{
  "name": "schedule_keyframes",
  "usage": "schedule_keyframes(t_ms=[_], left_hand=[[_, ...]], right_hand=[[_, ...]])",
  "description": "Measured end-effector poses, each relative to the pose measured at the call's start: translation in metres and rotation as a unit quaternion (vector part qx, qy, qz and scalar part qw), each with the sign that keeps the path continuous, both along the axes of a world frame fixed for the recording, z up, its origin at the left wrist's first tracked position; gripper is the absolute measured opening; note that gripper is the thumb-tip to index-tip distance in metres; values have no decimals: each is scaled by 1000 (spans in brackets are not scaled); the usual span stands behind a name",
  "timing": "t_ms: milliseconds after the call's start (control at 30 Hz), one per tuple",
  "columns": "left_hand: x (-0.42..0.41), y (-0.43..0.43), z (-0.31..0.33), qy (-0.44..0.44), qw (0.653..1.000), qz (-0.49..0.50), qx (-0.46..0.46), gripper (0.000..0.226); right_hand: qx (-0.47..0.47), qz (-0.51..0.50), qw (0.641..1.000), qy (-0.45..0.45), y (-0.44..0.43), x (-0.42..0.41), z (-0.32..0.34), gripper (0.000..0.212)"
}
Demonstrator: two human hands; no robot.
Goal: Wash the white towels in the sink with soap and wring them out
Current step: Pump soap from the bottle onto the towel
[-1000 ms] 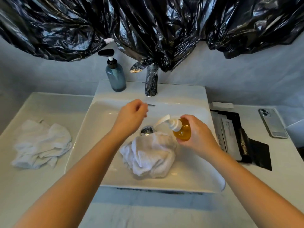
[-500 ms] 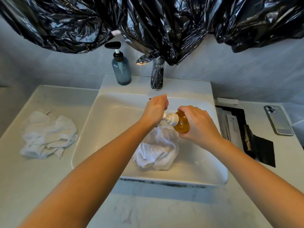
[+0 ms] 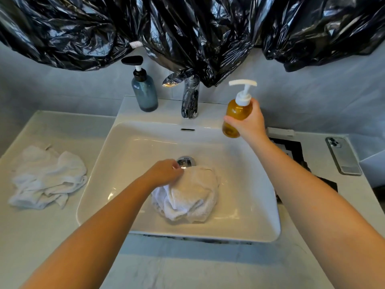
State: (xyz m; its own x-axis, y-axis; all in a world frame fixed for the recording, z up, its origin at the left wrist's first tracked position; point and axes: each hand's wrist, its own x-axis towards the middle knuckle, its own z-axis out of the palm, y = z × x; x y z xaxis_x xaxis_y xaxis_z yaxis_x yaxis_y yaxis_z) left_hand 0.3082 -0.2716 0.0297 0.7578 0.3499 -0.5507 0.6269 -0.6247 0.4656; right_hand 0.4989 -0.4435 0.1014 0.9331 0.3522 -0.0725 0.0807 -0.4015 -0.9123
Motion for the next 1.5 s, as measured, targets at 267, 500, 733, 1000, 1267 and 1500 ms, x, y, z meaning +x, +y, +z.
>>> schedule_keyframes(t_ms=[267, 500, 733, 1000, 1267, 1500], left_hand=[[-4, -5, 14, -148, 989, 20, 6, 6], [-18, -10, 39, -147, 974, 33, -168, 22], [-23, -9, 56, -188, 927, 71, -316, 23], [-33, -8, 39, -248, 888, 130, -366, 28], [-13, -78, 40, -368, 861, 316, -152, 48], [-6, -72, 32, -357, 883, 267, -149, 53]], right_hand=[[42, -40, 998, 10, 31, 37, -13, 83], [138, -40, 989, 34, -7, -78, -40, 40], [-36, 291, 952, 87, -10, -110, -33, 24], [95, 114, 974, 173, -3, -139, -41, 26], [123, -100, 979, 125, 58, -174, -38, 42], [129, -129, 966, 184, 65, -164, -50, 48]])
